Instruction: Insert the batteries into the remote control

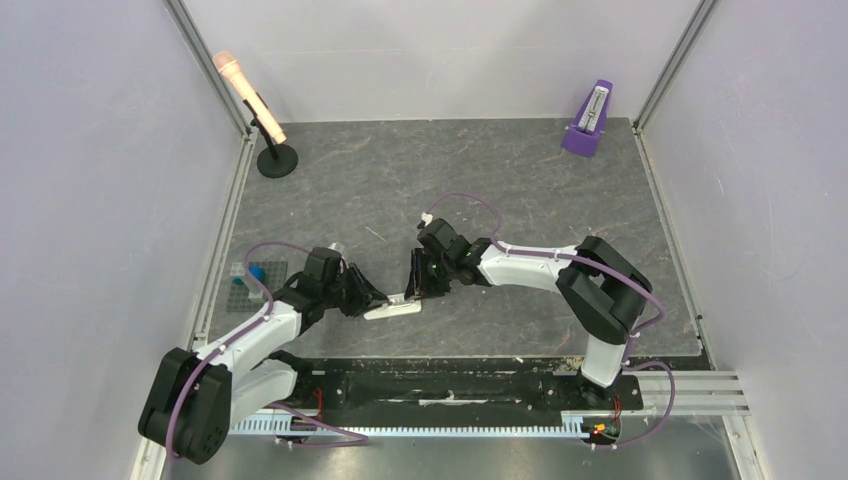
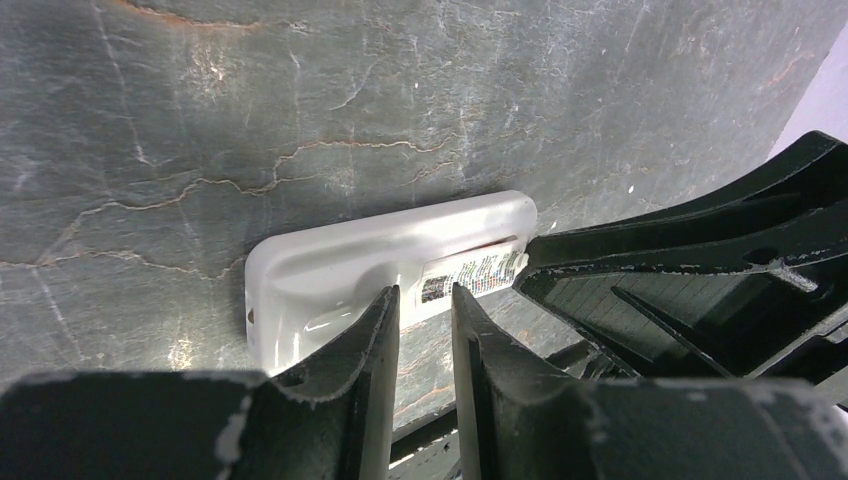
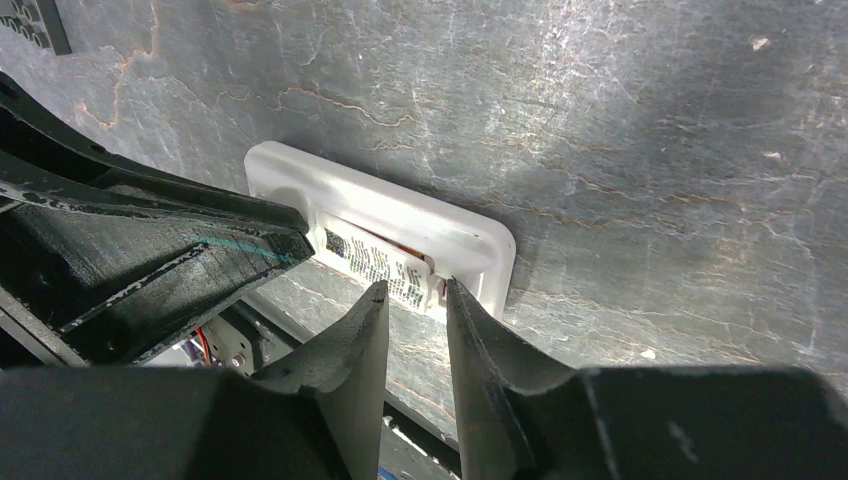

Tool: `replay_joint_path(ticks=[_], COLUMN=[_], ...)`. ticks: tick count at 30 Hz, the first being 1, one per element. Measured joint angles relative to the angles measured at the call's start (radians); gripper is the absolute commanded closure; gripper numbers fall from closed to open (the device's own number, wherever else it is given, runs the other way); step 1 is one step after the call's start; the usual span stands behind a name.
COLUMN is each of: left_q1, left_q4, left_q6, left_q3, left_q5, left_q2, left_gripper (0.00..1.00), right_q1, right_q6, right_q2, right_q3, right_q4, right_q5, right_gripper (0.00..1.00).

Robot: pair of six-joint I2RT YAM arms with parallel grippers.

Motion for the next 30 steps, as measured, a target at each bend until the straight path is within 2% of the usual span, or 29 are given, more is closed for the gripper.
replay_joint_path(ticks=[4,9,19,30], left_q1=[0.0,0.0,0.0,0.0], left_q4=[0.0,0.0,0.004,0.02], left_q6=[0.0,0.008,0.024,0.034], left_q3=[0.0,0.0,0.008,0.009], left_q5=[0.0,0.0,0.001,0.004], left_q2=[0.0,0.002,0.014,0.024], left_gripper=[0.69,0.69,0.69,0.69], right_q1=[0.0,0.001,0.025,0.106], right_q6=[-0.013,-0.027,-0.085,-0.163], right_q2=[0.002,0.013,0.05,0.086], right_q3=[0.005,0.023,0.1,0.196], right_q4=[-0.013,-0.035,-0.124,-0.244], right_q5=[0.004,0.008,0.04,0.217], right_gripper=[0.79,0.82,0.84,0.82])
